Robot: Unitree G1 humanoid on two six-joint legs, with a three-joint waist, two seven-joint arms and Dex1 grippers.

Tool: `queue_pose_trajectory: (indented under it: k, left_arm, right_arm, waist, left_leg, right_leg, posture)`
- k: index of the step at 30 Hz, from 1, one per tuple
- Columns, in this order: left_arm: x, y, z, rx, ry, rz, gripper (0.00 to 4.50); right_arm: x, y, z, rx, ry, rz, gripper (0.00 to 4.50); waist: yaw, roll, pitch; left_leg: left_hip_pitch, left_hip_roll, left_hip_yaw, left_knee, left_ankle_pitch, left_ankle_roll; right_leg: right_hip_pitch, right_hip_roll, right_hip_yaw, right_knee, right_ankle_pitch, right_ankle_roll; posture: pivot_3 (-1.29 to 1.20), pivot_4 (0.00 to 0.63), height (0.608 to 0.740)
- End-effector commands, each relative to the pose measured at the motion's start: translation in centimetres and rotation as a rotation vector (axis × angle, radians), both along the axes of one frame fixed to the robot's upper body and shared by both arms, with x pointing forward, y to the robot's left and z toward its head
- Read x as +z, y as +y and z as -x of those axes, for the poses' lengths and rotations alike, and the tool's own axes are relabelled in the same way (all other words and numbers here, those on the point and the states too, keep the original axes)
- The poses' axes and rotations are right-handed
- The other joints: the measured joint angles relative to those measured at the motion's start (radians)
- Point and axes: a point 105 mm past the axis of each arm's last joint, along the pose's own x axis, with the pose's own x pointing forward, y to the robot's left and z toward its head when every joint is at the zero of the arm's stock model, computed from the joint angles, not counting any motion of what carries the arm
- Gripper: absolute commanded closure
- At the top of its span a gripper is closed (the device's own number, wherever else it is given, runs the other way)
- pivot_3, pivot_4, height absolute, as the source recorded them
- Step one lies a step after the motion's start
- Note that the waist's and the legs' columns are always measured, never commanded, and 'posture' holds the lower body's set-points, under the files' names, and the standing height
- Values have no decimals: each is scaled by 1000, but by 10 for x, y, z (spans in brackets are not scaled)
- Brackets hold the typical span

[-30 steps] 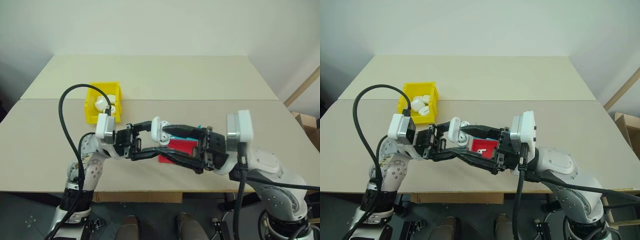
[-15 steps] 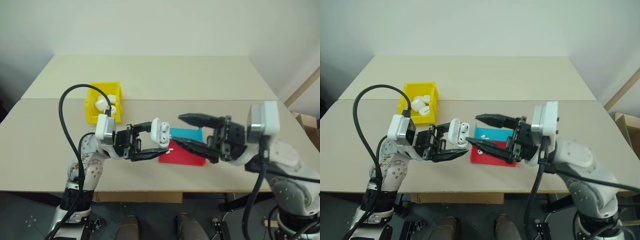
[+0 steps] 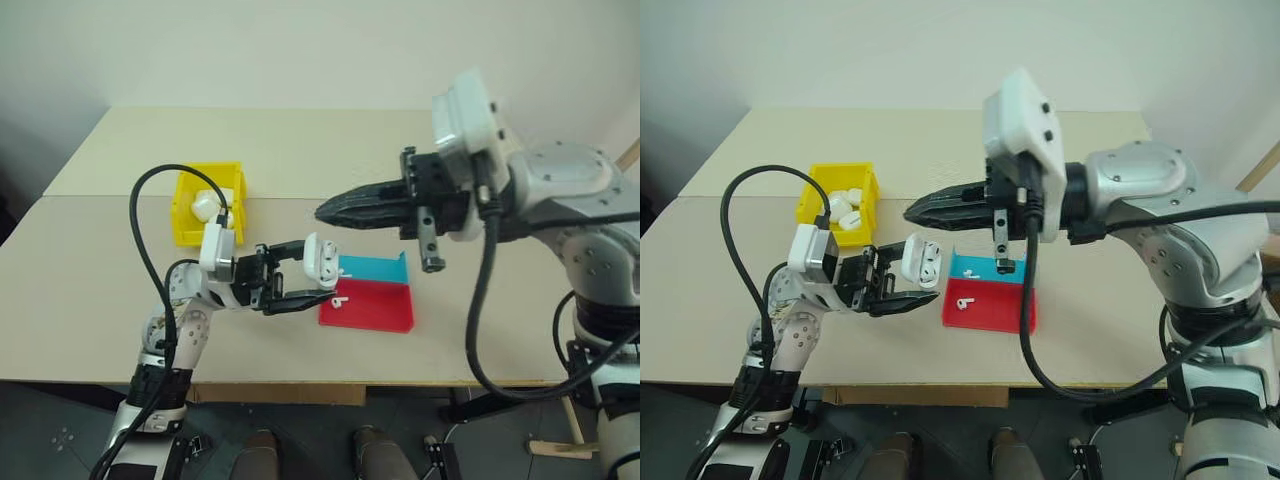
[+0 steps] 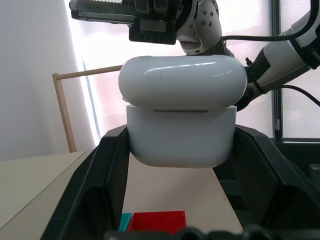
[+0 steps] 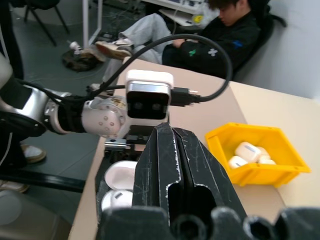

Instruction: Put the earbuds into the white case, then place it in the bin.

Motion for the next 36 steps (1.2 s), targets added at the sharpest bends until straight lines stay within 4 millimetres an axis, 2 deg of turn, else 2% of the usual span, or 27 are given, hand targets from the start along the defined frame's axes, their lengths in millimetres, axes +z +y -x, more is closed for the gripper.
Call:
queue_pose_trajectory:
  k: [1,14,22,36]
  left_arm:
    - [5,-2,1,-5,-41,3,1737]
    - [5,-4,1,11,-56,9,1737]
    - [8,-2,2,19,-63,22,1737]
    - [10,-1,-1,26,-69,24,1737]
  right_arm:
    - [5,7,2,18,-12,36,4480]
    - [-13,22,-2,21,-56,134,4480]
    - [-20,9,-7,-15,-78,174,4480]
    - [-22,-18,-11,-92,-84,199,4480]
  waist:
    - [-1,0,0]
    - [-2,0,0]
    - [-2,0,0]
    - [-3,0,0]
  left_leg:
    - [0,0,0,0,0,0]
    - [0,0,0,0,0,0]
    - [0,0,0,0,0,0]
    - [0,0,0,0,0,0]
  right_leg:
    - [0,0,0,0,0,0]
    - [0,0,0,1,0,0]
    - [0,0,0,0,0,0]
    - [0,0,0,1,0,0]
  posture:
    - [0,150,740]
    - [0,150,740]
    - [0,150,740]
    - [0,150,740]
